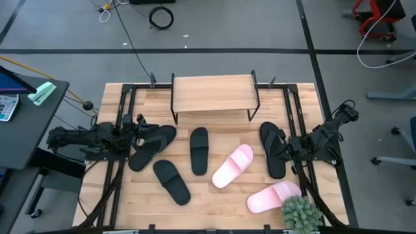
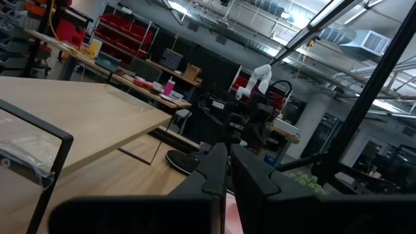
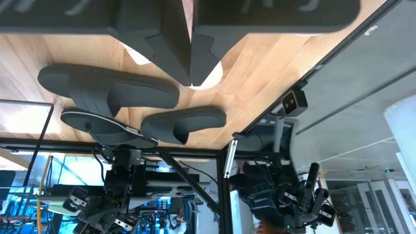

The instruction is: Pick and place slides into the shelf

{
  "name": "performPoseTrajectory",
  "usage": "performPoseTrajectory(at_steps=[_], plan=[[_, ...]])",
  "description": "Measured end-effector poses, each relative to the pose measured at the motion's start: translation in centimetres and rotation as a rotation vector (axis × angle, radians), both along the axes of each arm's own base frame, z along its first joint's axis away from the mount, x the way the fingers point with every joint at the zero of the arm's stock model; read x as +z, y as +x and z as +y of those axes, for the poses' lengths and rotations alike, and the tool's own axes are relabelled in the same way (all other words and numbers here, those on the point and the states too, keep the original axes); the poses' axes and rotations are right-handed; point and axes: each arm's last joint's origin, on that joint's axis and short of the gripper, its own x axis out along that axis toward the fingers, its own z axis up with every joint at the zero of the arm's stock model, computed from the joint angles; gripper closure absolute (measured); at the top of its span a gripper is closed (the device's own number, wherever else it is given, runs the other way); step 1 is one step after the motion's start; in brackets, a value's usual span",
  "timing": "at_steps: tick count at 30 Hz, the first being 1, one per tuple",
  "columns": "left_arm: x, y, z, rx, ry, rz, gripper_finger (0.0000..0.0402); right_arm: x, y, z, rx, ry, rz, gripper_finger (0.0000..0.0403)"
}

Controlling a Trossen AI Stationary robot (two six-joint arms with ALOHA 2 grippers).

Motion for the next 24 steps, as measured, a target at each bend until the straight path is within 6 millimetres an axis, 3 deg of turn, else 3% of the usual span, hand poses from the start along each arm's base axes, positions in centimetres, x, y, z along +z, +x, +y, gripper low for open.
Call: performPoseTrajectory(at_steps=[24], plan=[[0.00,0.00,0.00,0.000,0.000,0.000,0.0368,0.00,0.00,0.00,0.000,0.000,0.000,0.0389]])
